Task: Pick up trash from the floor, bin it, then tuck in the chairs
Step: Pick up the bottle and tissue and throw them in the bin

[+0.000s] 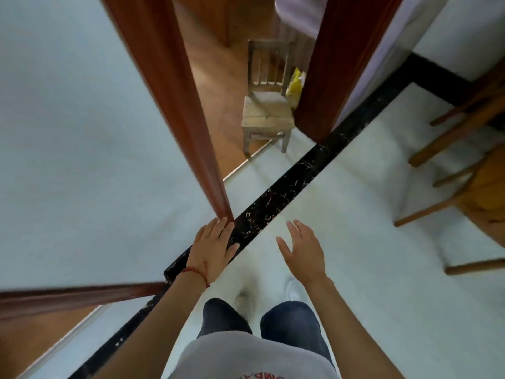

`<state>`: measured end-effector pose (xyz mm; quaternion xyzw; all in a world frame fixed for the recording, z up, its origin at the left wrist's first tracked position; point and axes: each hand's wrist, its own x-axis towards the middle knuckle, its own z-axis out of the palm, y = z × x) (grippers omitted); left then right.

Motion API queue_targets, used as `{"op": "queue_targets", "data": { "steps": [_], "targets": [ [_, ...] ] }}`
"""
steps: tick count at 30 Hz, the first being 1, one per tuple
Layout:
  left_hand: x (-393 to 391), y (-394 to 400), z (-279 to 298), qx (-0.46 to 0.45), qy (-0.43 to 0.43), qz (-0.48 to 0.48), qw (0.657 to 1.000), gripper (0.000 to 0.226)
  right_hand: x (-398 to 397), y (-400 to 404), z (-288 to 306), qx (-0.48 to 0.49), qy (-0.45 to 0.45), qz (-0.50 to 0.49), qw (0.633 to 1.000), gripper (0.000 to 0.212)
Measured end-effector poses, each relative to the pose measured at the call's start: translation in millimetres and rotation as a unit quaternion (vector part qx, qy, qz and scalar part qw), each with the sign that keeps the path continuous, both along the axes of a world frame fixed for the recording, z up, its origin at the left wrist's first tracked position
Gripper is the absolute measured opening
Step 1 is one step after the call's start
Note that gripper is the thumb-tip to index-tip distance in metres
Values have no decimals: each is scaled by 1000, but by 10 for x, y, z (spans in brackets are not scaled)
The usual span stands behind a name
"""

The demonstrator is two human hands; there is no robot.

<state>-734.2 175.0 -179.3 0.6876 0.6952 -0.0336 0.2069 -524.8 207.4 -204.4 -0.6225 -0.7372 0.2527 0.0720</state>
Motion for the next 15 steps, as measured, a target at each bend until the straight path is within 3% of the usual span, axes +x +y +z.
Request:
{"op": "queue_targets", "data": {
  "steps": [8, 11, 15],
  "targets": [
    [707, 196, 40, -5, -33, -147, 989, 66, 721, -613, 56, -31, -25, -172, 984, 54],
    [1154, 244, 70, 22, -27, -219, 975, 70, 1101, -872, 93, -34, -23, -242, 969, 54],
    [1806, 183, 66, 12, -19, -312, 950, 58, 1613, -1314, 154, -31, -15, -332, 943, 53]
  ]
}}
